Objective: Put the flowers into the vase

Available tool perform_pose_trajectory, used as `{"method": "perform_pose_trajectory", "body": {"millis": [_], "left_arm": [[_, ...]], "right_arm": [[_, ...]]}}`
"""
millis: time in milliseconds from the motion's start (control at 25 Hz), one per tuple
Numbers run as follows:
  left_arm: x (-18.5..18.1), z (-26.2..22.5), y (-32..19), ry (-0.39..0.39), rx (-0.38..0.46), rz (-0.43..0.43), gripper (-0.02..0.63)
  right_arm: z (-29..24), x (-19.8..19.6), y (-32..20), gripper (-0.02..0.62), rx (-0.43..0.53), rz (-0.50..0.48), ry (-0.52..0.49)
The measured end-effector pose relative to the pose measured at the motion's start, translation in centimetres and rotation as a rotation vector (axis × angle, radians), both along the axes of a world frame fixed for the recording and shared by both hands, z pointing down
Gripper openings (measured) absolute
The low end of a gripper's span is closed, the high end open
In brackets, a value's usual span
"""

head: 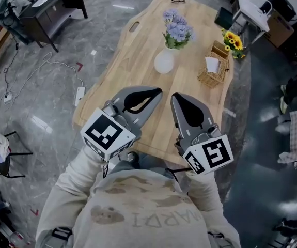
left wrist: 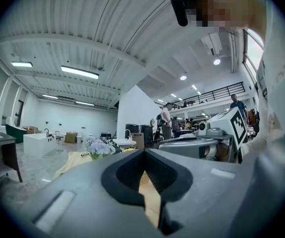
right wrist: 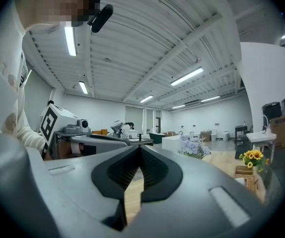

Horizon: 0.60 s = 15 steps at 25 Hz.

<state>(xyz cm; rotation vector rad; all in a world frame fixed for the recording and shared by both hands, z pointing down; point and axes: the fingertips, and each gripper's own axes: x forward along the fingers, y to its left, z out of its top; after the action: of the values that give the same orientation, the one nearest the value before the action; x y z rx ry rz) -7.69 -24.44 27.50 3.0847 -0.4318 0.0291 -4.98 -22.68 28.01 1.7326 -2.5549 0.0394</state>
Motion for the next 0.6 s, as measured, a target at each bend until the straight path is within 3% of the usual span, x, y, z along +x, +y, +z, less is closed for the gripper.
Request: {"method": "perform_pose_trajectory", "body": {"millis": [600], "left_arm": [[-0.86,-0.63,0.98,0.009,0.013,-0.003,0.001]], "right_arm": [[-0.49,-0.99,0.95,0.025,0.000,-0.005,-0.022]]}}
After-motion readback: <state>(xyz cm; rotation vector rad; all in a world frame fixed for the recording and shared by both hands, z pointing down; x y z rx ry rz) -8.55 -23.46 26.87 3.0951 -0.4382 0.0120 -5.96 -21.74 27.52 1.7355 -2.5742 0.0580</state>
